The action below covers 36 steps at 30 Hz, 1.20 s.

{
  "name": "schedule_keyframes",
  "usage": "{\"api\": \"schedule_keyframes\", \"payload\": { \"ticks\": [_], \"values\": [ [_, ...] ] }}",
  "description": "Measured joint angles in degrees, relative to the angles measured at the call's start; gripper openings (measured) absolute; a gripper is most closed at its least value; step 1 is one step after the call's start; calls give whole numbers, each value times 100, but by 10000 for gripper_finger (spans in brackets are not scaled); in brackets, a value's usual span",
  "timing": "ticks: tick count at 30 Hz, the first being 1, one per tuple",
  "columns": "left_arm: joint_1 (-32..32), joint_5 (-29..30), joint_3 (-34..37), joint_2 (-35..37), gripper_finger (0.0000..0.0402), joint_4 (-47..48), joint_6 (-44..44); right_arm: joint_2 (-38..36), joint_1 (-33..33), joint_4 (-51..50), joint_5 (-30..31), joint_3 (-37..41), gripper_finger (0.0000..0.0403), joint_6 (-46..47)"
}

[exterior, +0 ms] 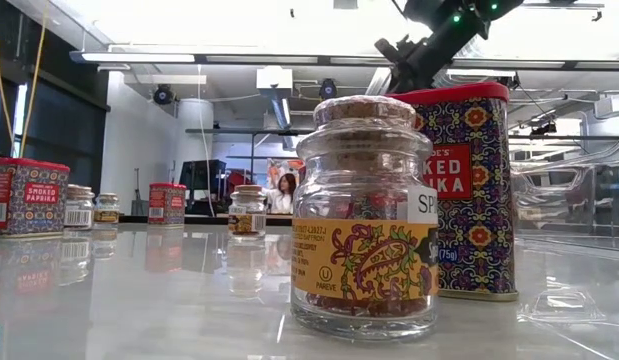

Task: Sort spices by type
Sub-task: Put the yellow seasoning bottle into the top transparent bin

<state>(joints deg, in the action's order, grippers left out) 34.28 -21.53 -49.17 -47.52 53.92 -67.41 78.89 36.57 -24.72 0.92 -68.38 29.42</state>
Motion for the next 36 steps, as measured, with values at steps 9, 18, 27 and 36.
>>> {"api": "schedule_keyframes", "payload": {
  "ticks": [9, 18, 27, 36],
  "values": [
    [2132, 221, 0, -1250, 16, -655, -1770, 42, -30, 251, -532, 0, 0, -502],
    [2631, 959, -7, -1887, 1, -1142, -1991, 40, -24, 322, -594, 0, 0, -548],
    [2610, 983, -19, -2282, 0, -1103, -1798, 40, -23, 322, -751, 0, 0, -498],
    [1981, 1309, -39, -2301, 0, -378, -739, 38, -23, 322, -815, 0, 0, -385]
  ]
}}
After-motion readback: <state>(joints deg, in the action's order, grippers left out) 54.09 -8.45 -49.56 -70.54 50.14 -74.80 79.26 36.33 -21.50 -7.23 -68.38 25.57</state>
